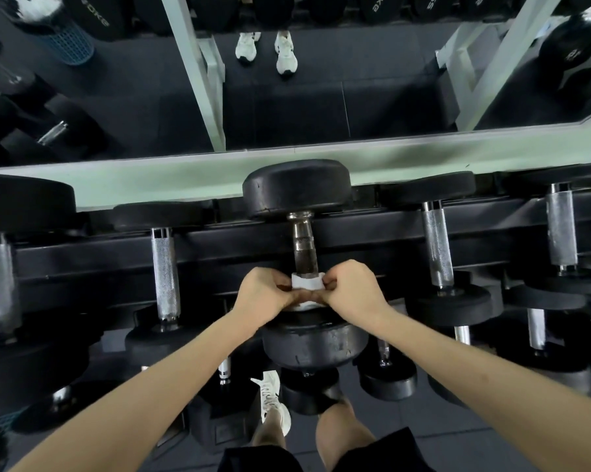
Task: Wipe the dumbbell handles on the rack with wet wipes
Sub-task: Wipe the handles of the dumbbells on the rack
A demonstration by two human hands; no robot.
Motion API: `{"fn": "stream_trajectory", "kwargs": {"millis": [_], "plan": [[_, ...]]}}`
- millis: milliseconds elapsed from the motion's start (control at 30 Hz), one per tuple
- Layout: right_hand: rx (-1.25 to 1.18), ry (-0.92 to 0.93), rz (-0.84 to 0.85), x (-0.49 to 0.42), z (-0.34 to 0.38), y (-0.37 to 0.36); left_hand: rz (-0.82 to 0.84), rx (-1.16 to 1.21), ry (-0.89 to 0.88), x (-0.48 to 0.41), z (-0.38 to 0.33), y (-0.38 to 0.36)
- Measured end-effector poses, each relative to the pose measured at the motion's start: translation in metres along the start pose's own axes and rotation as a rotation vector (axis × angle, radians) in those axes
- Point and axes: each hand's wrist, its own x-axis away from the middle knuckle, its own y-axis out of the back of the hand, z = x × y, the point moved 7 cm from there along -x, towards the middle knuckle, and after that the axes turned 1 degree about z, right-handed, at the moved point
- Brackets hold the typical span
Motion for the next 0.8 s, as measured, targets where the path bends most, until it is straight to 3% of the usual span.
{"fn": "stream_trajectory", "kwargs": {"millis": [67,167,233,300,467,533,667,800], "plan": [[-0.011,-0.002,0.045,-0.002,-0.002,0.0,0.044,-0.043,0.011,0.0,0.0,0.0],[-0.265,-0.051,0.257,-0.01,-0.013,-0.01,0.256,0.015,0.012,-0.001,-0.001,-0.003],[-0.345,-0.079,0.286,-0.011,-0.016,-0.011,0.258,0.002,0.013,-0.002,-0.002,-0.002],[-0.374,-0.088,0.199,-0.009,-0.014,-0.007,0.192,0.016,0.023,-0.003,-0.002,-0.001],[-0.102,-0.065,-0.086,0.001,-0.006,0.003,-0.001,0.032,0.014,0.005,-0.003,0.005],[-0.222,-0.114,-0.198,0.008,-0.006,0.009,-0.118,0.073,-0.004,0.012,-0.008,0.012],[-0.661,-0.273,-0.429,0.014,-0.003,0.013,-0.291,0.475,-0.013,0.02,-0.012,0.026],[-0.827,-0.328,-0.566,-0.009,0.006,0.028,-0.363,0.589,-0.021,0.015,-0.022,0.04]]}}
